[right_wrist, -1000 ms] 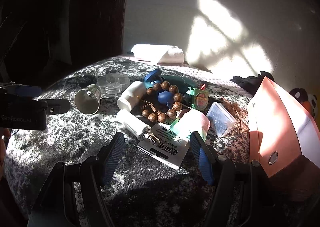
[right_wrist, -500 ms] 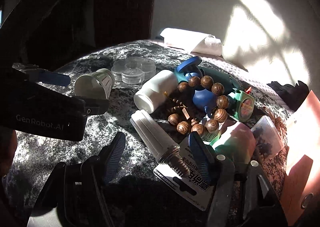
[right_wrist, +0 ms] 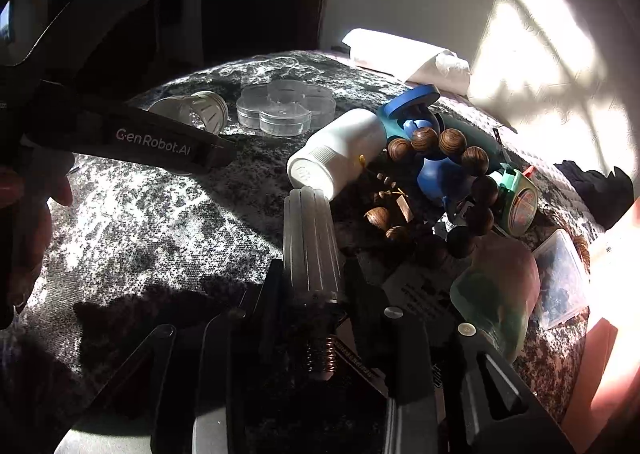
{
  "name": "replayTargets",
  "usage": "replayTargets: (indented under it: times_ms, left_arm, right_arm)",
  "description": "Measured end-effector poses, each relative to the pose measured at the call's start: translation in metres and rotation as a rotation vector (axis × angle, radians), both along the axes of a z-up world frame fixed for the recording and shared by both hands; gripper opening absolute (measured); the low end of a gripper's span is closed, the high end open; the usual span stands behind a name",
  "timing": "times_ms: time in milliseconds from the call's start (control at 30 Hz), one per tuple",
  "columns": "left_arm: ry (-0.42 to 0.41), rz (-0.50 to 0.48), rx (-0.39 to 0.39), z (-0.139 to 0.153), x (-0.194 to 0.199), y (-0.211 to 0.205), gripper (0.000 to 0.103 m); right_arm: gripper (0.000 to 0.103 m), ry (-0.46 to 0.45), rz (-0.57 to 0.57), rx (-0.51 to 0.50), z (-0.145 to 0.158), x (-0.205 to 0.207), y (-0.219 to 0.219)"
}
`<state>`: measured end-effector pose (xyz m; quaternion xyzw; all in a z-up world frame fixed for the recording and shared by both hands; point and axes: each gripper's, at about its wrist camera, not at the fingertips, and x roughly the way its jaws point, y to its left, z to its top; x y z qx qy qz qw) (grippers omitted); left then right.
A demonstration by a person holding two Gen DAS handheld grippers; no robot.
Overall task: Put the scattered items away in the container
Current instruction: 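Grasp the grey ribbed lamp cup with the left tool while the right tool grasps the white tube bulb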
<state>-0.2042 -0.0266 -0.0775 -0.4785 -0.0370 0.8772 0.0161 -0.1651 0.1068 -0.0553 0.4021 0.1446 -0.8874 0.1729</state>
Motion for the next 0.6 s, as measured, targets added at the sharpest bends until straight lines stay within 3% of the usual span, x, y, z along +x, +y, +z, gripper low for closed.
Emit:
replayTargets:
  times_ms: [333,600]
  left_arm:
    - [0.054,-0.024,0.016,0.027,0.034,-0.004,0.062]
    - [0.133,-0.065,0.014,0.063,0.079,0.000,0.062]
  right_arm:
    - [0.031,-0.022,-0.035,0.003,0.018,0.032,0.006]
    - [0.031,0.047,-0.020,0.007,0.056,0.077,0.002]
